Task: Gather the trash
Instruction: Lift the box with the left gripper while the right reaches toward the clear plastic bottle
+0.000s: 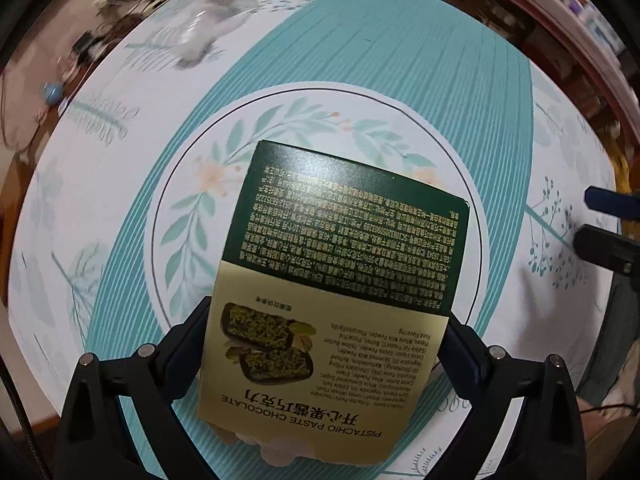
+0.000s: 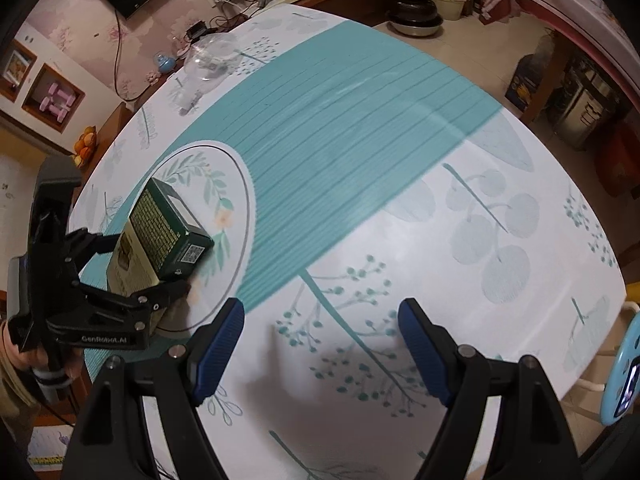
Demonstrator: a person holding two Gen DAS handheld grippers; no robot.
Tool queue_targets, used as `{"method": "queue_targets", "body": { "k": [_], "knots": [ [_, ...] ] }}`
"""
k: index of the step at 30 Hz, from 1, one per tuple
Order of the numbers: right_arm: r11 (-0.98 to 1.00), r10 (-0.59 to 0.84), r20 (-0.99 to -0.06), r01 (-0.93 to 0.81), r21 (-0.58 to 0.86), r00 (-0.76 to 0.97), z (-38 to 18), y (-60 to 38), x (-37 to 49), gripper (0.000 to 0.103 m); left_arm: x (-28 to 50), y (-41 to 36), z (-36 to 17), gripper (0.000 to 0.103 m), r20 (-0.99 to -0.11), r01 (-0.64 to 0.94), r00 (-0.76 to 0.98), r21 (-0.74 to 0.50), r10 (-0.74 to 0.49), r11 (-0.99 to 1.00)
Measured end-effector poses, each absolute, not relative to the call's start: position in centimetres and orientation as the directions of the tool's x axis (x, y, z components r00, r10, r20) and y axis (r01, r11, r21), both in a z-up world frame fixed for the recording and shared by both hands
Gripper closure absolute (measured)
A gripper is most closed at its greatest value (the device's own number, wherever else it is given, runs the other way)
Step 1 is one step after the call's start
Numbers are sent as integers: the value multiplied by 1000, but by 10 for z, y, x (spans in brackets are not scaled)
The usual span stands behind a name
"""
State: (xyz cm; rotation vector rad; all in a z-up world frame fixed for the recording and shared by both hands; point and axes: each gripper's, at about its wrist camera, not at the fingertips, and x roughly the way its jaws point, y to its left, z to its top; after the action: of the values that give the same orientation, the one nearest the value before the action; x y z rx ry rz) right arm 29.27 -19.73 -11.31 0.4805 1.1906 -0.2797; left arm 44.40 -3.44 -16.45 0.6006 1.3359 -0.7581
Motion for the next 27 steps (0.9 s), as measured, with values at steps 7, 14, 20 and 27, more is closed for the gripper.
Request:
{"method": "queue_targets", "body": {
  "k": [7, 14, 20, 27],
  "knots": [
    [892, 56, -932, 401, 208, 359, -111, -184, 319, 23, 453, -5, -159, 4, -982, 719, 45, -97, -185, 689],
    [910, 60, -934, 365, 196, 352, -111, -174, 337, 23, 454, 13, -156, 4, -977, 704, 42, -119, -209, 700],
    [917, 68, -938, 350, 193, 339, -115, -172, 343, 23, 462, 10, -153, 4, -977, 689, 40, -126, -211, 714],
    [920, 75, -938, 339, 195, 338, -115, -174, 355, 23, 472, 17, -141, 4, -968, 618, 78, -140, -238, 773]
  ]
}}
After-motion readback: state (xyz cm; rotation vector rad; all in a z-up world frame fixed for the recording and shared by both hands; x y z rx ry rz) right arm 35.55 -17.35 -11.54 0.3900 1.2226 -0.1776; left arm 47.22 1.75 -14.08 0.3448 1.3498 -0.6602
